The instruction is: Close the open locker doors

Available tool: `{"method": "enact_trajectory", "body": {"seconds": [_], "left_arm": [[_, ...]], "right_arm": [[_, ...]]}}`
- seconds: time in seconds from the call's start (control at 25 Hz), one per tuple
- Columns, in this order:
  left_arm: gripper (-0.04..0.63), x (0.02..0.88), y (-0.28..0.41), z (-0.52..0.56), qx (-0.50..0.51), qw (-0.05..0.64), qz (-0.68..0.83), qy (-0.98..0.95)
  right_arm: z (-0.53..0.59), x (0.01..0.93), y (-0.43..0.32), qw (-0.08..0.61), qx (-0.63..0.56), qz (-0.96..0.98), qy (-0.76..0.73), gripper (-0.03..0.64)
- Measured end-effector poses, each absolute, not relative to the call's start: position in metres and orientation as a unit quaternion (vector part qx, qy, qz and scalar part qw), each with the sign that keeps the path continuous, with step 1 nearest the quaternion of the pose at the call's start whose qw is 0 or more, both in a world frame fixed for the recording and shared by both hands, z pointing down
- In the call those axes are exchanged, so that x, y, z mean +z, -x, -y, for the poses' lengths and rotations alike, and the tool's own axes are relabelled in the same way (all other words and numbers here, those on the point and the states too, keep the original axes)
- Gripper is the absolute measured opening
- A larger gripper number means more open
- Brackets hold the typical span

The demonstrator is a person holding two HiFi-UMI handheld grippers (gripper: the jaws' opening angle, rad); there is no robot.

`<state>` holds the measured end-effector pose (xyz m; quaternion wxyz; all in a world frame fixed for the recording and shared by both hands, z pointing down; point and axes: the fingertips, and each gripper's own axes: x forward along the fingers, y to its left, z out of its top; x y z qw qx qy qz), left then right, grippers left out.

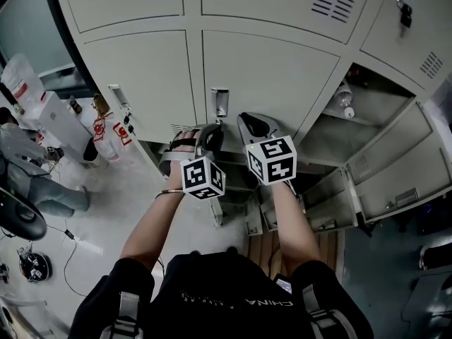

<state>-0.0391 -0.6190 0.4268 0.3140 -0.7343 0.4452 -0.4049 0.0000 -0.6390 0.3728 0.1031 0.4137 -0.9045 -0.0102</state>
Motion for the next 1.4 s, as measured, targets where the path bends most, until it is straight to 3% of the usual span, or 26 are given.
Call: {"method": "enact_trajectory", "body": {"seconds": [0.68, 1.4], "left_arm": [[0.055, 0.428, 0.041, 0.627, -0.368, 0.265, -0.506, 0.734], [0.054, 0.422, 0.052, 0.629, -0.069, -0.034, -0.55, 0.831]], "right_arm": [[0.639, 0.372, -0.005, 0.098, -0.003, 0.903, -0.419, 0.049], [0.639, 0.371, -0.004, 0.097, 0.01, 0.898, -0.428, 0.049]]}}
